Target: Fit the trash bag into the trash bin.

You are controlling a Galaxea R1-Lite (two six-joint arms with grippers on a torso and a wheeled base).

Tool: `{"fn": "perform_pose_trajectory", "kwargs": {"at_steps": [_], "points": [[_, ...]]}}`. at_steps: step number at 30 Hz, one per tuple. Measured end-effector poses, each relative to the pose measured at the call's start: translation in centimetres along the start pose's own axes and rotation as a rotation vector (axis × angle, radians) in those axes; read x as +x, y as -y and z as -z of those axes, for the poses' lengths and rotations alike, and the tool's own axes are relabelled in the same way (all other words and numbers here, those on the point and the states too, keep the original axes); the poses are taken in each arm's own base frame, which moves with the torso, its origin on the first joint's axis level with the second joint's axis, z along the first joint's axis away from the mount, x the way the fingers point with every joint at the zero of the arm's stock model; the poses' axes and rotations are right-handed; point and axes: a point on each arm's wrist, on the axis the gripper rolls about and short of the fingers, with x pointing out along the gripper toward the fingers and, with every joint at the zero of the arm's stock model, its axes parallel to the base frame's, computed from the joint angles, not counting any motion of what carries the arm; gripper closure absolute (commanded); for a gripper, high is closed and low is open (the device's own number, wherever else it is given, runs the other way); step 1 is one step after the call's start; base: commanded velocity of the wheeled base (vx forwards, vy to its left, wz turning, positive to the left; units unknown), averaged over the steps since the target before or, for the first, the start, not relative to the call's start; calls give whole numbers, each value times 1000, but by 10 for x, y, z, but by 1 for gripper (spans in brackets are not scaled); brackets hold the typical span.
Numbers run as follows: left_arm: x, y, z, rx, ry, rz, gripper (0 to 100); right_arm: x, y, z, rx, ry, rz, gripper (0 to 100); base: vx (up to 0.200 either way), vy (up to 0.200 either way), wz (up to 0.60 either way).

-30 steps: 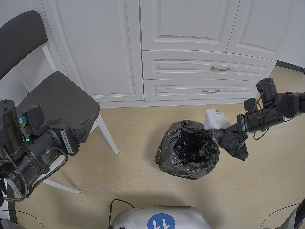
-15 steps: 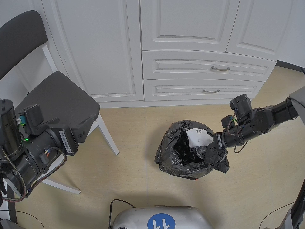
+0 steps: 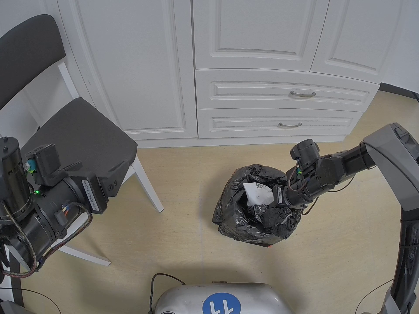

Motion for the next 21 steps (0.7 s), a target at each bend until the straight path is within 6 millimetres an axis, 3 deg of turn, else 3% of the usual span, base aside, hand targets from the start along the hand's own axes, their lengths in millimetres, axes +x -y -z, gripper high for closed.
{"fn": "perform_pose_trajectory", "kwargs": {"at_steps": [21], "points": [[2,1,2,5,-11,-3,0,38,9,-24,148,-61,118,100,0,0,0]]}}
